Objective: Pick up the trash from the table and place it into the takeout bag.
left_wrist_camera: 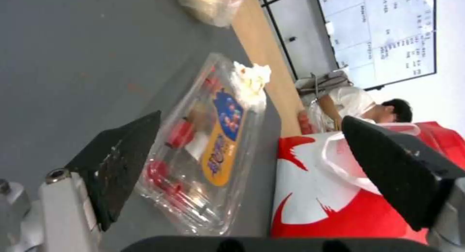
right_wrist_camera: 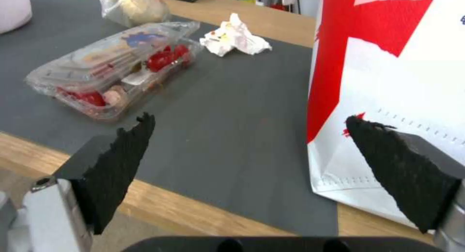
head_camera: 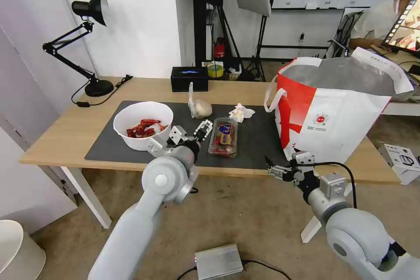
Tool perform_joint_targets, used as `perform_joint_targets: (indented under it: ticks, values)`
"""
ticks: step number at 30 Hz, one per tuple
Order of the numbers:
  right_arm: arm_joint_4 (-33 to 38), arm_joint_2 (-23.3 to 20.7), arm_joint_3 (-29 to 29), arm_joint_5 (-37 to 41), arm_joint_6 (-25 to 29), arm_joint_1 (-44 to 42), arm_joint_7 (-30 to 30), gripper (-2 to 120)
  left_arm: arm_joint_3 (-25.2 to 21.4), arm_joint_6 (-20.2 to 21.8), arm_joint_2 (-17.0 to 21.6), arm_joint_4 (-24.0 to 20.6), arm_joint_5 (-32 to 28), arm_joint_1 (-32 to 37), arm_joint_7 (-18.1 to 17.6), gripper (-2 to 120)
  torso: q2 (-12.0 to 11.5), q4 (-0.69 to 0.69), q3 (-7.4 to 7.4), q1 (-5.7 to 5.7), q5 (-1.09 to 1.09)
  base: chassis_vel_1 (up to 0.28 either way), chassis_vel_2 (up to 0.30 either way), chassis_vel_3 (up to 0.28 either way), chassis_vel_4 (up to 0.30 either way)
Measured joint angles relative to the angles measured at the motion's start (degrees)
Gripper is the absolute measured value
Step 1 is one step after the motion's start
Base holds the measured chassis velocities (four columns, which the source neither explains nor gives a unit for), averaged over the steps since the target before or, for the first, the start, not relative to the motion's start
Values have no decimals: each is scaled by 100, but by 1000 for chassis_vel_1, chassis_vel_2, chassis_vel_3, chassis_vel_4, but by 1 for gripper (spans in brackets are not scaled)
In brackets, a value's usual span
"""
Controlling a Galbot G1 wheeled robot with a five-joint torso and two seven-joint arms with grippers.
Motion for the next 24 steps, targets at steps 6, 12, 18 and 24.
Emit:
perform_joint_targets:
  ticks: [6,12,18,24]
  values:
    - [41,-6,39,-1,1,-38,3,100,53,9,24,-7,4,-80,30,100,0,0,1,0,0,0,0,0,0]
    - [79,-27,88,-1,1,-64,7,100,144,18,77,-4,-3,-263,143,97,0,0,1,0,0,0,0,0,0]
    - [100,-26,110,-1,1,-91,11,100,276,8,98,33,-101,-512,235,77,0,0,1,0,0,0,0,0,0]
    - [105,-16,129,-1,3,-96,14,100,466,-14,89,220,-196,-832,330,52,0,0,0,0,1,0,0,0,0]
